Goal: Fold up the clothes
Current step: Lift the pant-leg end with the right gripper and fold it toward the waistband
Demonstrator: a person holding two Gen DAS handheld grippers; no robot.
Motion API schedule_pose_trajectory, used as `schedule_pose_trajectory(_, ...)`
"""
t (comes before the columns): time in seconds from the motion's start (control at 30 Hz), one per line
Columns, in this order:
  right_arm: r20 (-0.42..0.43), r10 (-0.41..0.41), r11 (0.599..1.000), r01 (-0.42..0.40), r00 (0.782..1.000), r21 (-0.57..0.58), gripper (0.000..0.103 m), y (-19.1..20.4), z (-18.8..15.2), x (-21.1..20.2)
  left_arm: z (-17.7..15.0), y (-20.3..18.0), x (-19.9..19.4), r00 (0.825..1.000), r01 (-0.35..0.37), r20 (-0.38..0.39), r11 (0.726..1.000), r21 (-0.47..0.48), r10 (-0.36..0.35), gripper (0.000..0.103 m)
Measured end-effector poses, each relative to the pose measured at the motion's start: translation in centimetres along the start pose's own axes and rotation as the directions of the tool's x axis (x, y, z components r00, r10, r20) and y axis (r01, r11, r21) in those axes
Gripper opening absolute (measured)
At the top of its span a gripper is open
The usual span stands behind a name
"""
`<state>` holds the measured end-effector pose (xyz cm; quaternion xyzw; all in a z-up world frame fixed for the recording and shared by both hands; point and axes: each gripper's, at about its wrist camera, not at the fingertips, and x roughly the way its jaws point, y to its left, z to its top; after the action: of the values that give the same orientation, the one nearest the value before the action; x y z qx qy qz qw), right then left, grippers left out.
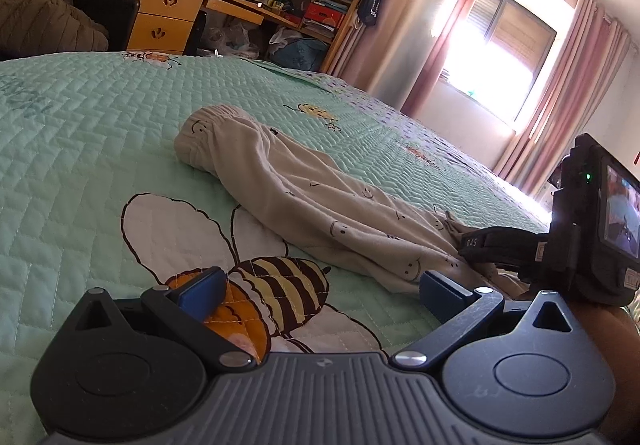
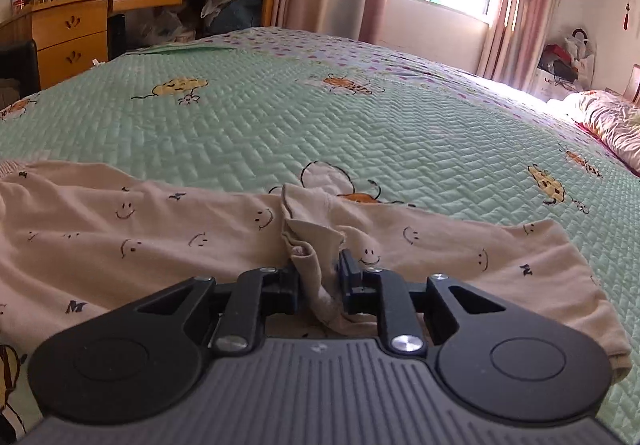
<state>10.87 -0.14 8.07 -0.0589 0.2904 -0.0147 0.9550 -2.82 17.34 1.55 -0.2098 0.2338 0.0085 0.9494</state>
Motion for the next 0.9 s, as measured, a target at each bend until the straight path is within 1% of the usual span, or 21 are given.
schedule_pose_trajectory(0.07,0.015,-0.004,1.0,0.004,1.0,-0.01,0.023,0.4,-0.1,-0.5,0.0,0.0,0.1,1.0,-0.002,-0.004,1.0,0.0,0.002,0.102)
schedule_pose_trajectory(0.17,0.048,-0.012,0.998,0.014,0.999,-0.056,0.021,1.3,-0.1,-1.0,0.1,0.1,0.2,1.0,-0.002,-0.004,1.0,-0.002,0.002,0.102)
schedule_pose_trajectory(0.27,0.057,0.063,0.998,-0.062,0.996,-0.011,0.025,0.5,-0.1,-1.9,0.1,0.1,0.3,1.0,-0.004,-0.002,1.0,0.0,0.004,0.102)
schedule_pose_trajectory(0.3,0.061,0.087,0.996,-0.088,0.994,0.004,0.028,0.2,-0.2,-2.2,0.1,0.1,0.3,1.0,-0.006,-0.002,1.0,0.002,0.006,0.102)
schedule_pose_trajectory(0.33,0.065,0.112,0.993,-0.113,0.992,0.018,0.037,0.0,-0.2,-2.5,0.0,0.1,0.3,1.0,-0.008,-0.002,1.0,0.005,0.008,0.102)
schedule_pose_trajectory(0.37,0.069,0.136,0.99,-0.139,0.988,0.033,0.043,-0.3,-0.2,-2.9,0.0,0.1,0.4,1.0,-0.01,-0.002,1.0,0.006,0.01,0.102)
schedule_pose_trajectory(0.4,0.074,0.16,0.985,-0.164,0.984,0.048,0.053,-0.6,-0.2,-3.2,0.0,0.1,0.4,1.0,-0.012,-0.002,1.0,0.008,0.012,0.102)
schedule_pose_trajectory(0.43,0.085,0.198,0.977,-0.204,0.977,0.068,0.058,-1.0,-0.3,-3.6,-0.1,0.0,0.3,1.0,-0.013,-0.001,1.0,0.009,0.013,0.102)
schedule_pose_trajectory(0.47,0.123,0.283,0.949,-0.296,0.951,0.108,0.058,-2.0,-0.5,-4.8,-0.1,0.0,0.4,1.0,-0.014,-0.001,1.0,0.01,0.014,0.102)
schedule_pose_trajectory(0.5,0.165,0.347,0.918,-0.37,0.923,0.142,0.058,-3.0,-0.7,-5.8,-0.1,0.0,0.4,1.0,-0.015,-0.001,1.0,0.011,0.015,0.102)
schedule_pose_trajectory(0.53,0.213,0.348,0.908,-0.385,0.913,0.168,0.059,-4.2,-0.9,-6.8,-0.1,0.0,0.4,1.0,-0.016,0.0,1.0,0.012,0.016,0.102)
schedule_pose_trajectory(0.57,0.249,0.337,0.902,-0.387,0.908,0.19,0.06,-5.3,-1.1,-7.5,-0.1,0.0,0.4,1.0,-0.017,0.0,1.0,0.013,0.017,0.102)
schedule_pose_trajectory(0.63,0.24,0.238,0.933,-0.29,0.941,0.213,0.061,-7.4,-1.1,-6.9,-0.2,-0.1,0.5,1.0,-0.022,0.0,1.0,0.018,0.022,0.102)
schedule_pose_trajectory(0.67,0.226,0.196,0.941,-0.248,0.954,0.231,0.061,-8.5,-1.1,-6.4,-0.2,-0.2,0.5,1.0,-0.024,0.0,1.0,0.02,0.024,0.102)
schedule_pose_trajectory(0.7,0.178,0.195,0.932,-0.239,0.965,0.273,0.061,-9.8,-1.1,-5.2,-0.2,-0.2,0.5,1.0,-0.025,0.0,0.999,0.021,0.025,0.102)
schedule_pose_trajectory(0.73,0.133,0.224,0.912,-0.256,0.965,0.32,0.061,-10.8,-1.4,-4.2,-0.2,-0.2,0.5,1.0,-0.027,-0.001,0.999,0.022,0.027,0.102)
schedule_pose_trajectory(0.77,0.09,0.255,0.89,-0.27,0.963,0.367,0.06,-11.9,-1.7,-3.2,-0.2,-0.2,0.6,1.0,-0.028,-0.001,0.999,0.023,0.028,0.102)
schedule_pose_trajectory(0.8,0.05,0.297,0.871,-0.292,0.953,0.396,0.059,-12.5,-2.1,-2.4,-0.2,-0.2,0.6,1.0,-0.028,-0.001,0.999,0.024,0.028,0.102)
schedule_pose_trajectory(0.83,0.019,0.365,0.871,-0.348,0.931,0.345,0.058,-11.8,-2.4,-2.8,-0.2,-0.2,0.6,1.0,-0.028,0.0,0.999,0.024,0.028,0.102)
schedule_pose_trajectory(0.87,-0.009,0.398,0.889,-0.384,0.917,0.251,0.058,-10.5,-2.8,-3.9,-0.2,-0.1,0.6,1.0,-0.027,0.0,0.999,0.022,0.027,0.102)
schedule_pose_trajectory(0.9,-0.03,0.42,0.897,-0.41,0.907,0.167,0.058,-9.5,-3.1,-5.0,-0.2,-0.1,0.6,1.0,-0.026,0.001,0.999,0.021,0.026,0.102)
